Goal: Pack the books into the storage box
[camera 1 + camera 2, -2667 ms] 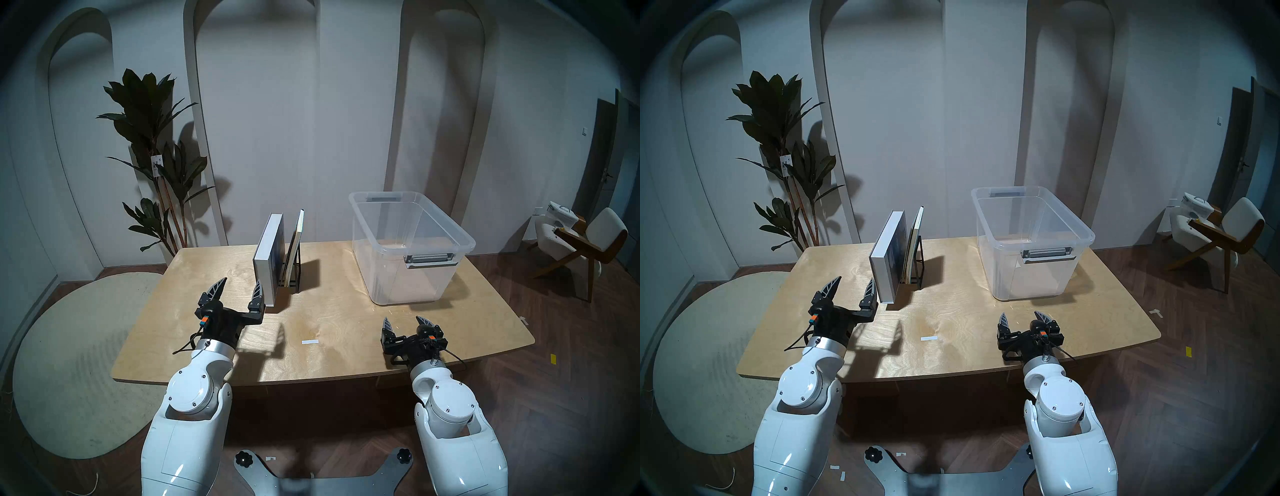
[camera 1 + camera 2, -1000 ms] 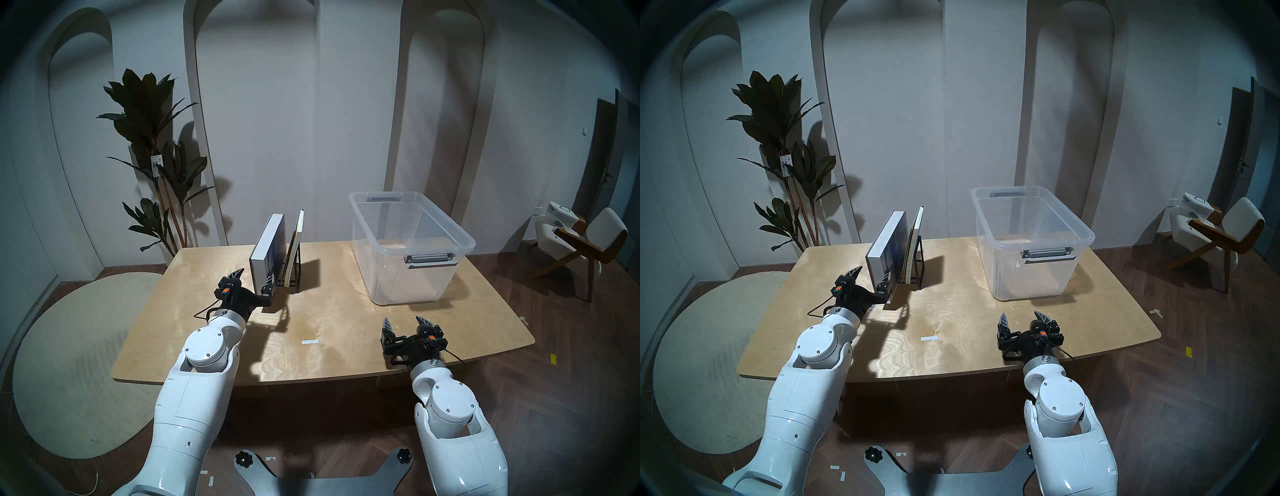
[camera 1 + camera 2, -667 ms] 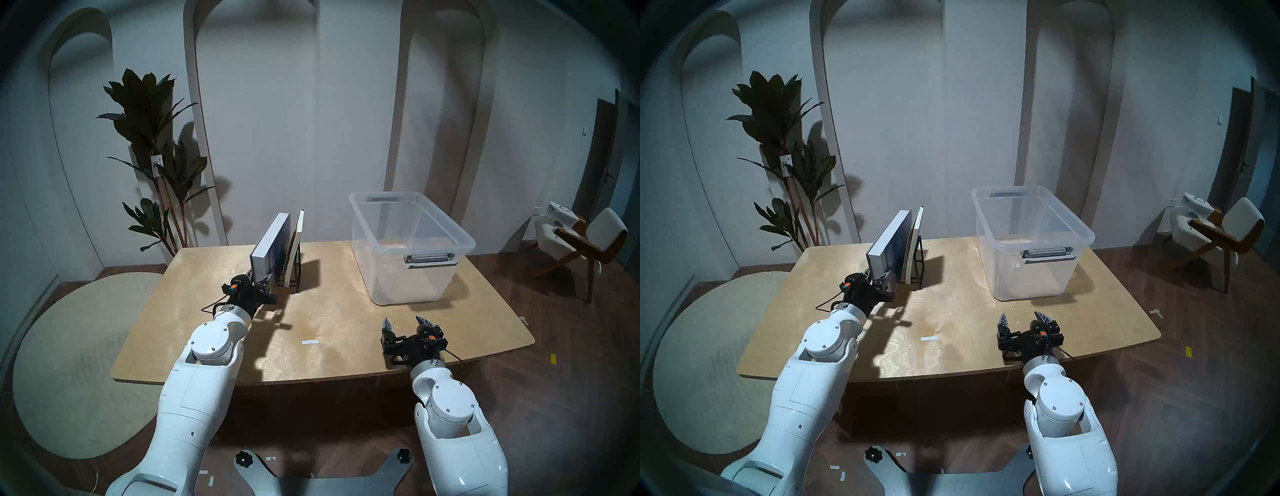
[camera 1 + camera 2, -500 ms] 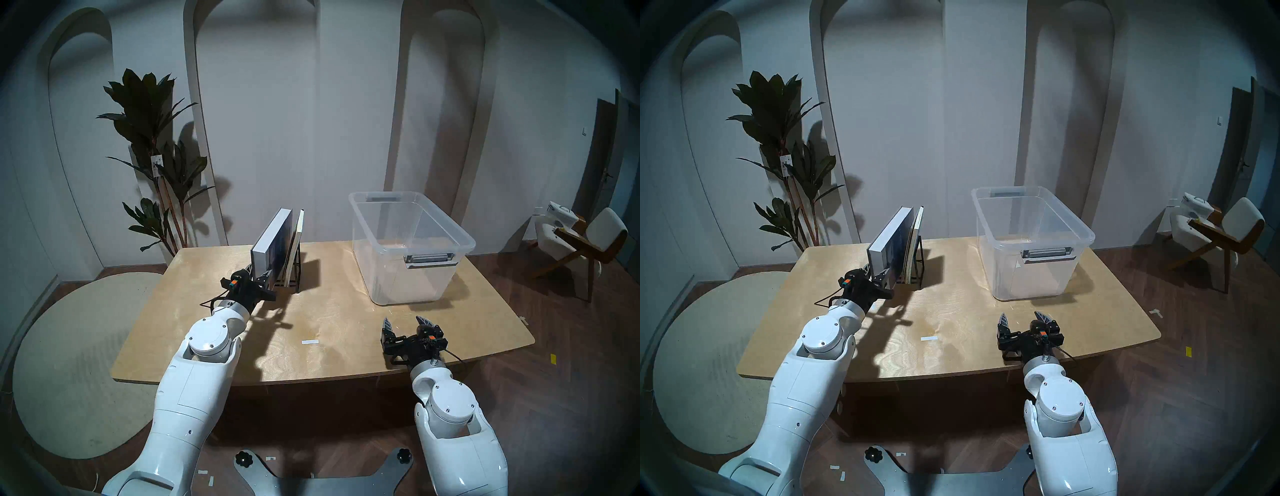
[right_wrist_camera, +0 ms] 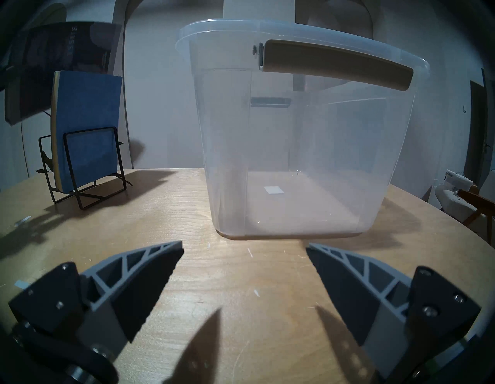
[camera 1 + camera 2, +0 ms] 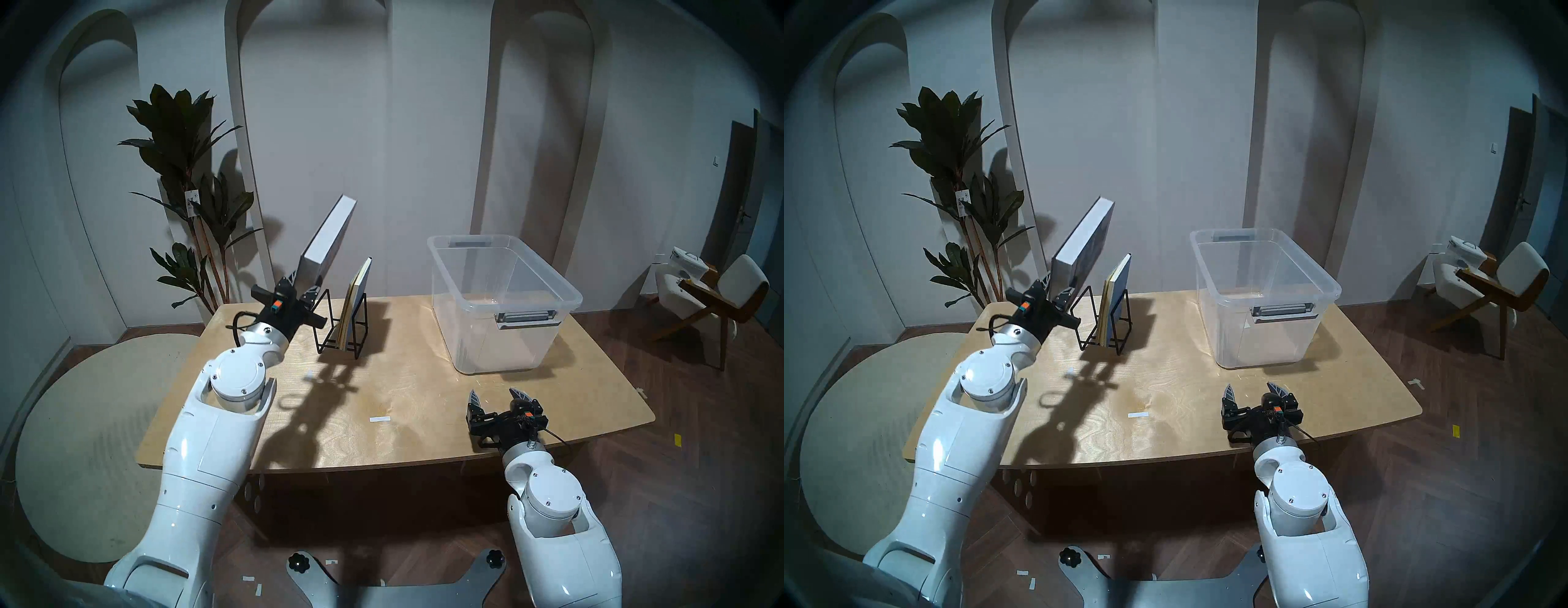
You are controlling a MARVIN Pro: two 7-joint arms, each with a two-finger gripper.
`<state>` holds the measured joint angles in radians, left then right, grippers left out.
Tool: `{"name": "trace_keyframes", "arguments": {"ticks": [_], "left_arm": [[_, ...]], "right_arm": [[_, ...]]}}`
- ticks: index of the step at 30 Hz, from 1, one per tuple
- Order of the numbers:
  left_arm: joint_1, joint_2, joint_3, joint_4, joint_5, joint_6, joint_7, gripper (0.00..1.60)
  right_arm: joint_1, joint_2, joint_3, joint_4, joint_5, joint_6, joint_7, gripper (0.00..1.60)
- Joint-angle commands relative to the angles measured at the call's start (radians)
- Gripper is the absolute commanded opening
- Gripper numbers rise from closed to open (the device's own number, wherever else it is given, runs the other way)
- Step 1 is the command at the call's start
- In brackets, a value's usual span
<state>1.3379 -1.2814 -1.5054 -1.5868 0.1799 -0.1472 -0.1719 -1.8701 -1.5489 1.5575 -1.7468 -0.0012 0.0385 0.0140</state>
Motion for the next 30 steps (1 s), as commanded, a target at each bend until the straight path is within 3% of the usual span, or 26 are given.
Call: {"name": "trace_keyframes", "arguments": {"ticks": [1, 8, 10, 16, 22, 30], "left_arm": [[-0.117, 0.070, 0.022, -0.092, 0.113, 0.000, -0.009, 0.00], [-0.164, 0.086, 0.076, -0.148, 0.243, 0.011, -0.028, 0.00], [-0.192, 0.085, 0.113, -0.163, 0.315, 0.010, -0.039, 0.00], [-0.231, 0.060, 0.175, -0.187, 0.416, -0.003, -0.053, 0.00], [-0.268, -0.006, 0.245, -0.194, 0.536, 0.000, -0.077, 0.00], [-0.343, -0.105, 0.336, -0.147, 0.627, 0.005, -0.112, 0.00]], "right_arm": [[0.007, -0.001, 0.000, -0.021, 0.001, -0.006, 0.000, 1.60], [0.007, -0.001, 0.000, -0.020, 0.000, -0.006, 0.000, 1.60], [0.007, -0.001, 0.000, -0.019, 0.000, -0.006, 0.000, 1.60], [0.008, -0.001, 0.000, -0.017, 0.000, -0.006, 0.000, 1.60], [0.010, -0.001, 0.000, -0.014, 0.000, -0.005, 0.000, 1.60], [0.012, -0.001, 0.000, -0.009, 0.000, -0.005, 0.000, 1.60]]}}
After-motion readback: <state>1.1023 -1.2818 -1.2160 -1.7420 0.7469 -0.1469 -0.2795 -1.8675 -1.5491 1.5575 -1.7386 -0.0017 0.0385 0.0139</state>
